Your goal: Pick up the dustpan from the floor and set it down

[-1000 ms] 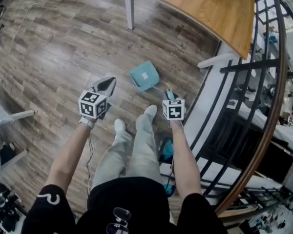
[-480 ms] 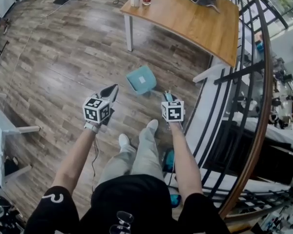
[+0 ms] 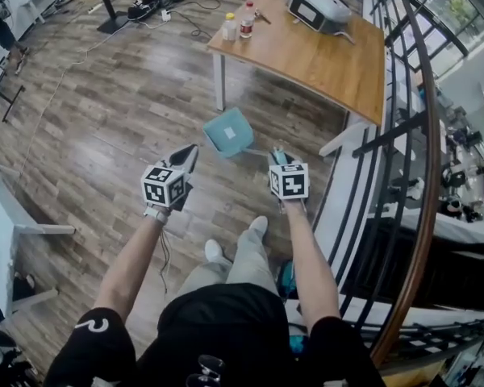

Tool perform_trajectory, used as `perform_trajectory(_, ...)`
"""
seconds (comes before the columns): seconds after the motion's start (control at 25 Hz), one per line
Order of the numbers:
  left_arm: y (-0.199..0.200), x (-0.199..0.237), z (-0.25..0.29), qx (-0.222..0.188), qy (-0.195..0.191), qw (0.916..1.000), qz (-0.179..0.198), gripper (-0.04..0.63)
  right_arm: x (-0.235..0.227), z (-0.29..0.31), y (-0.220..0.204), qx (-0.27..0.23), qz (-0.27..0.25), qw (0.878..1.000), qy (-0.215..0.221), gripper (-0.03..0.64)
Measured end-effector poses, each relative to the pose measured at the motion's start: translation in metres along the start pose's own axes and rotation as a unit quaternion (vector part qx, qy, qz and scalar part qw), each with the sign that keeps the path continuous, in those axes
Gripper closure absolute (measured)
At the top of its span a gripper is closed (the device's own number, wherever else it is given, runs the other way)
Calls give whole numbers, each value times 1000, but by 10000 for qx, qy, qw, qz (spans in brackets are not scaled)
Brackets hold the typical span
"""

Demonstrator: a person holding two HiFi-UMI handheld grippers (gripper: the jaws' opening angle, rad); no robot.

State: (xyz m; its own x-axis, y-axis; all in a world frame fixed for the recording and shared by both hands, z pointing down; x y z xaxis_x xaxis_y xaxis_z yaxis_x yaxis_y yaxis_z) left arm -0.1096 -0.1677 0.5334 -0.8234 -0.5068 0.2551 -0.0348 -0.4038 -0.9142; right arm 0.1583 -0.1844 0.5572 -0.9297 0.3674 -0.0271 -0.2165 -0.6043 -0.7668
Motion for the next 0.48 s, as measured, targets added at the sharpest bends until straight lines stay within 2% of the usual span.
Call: perform_trajectory(0.48, 69, 8, -31, -400, -38, 9989, 237, 597, 23, -34, 65, -486, -49, 9987, 177, 534)
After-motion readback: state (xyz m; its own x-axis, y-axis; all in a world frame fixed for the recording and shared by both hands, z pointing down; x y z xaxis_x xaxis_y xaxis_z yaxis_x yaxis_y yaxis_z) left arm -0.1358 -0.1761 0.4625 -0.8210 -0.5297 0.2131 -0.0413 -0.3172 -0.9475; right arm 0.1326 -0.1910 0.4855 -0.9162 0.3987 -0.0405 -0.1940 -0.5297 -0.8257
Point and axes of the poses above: the fingertips, and each gripper's own axes: z forward along the fingers, x to its left, y out of its top, the point moved 4 cm from there along -z, backward along the fingers, and after that the axes turned 1 degree about z, right-handed, at the moved point
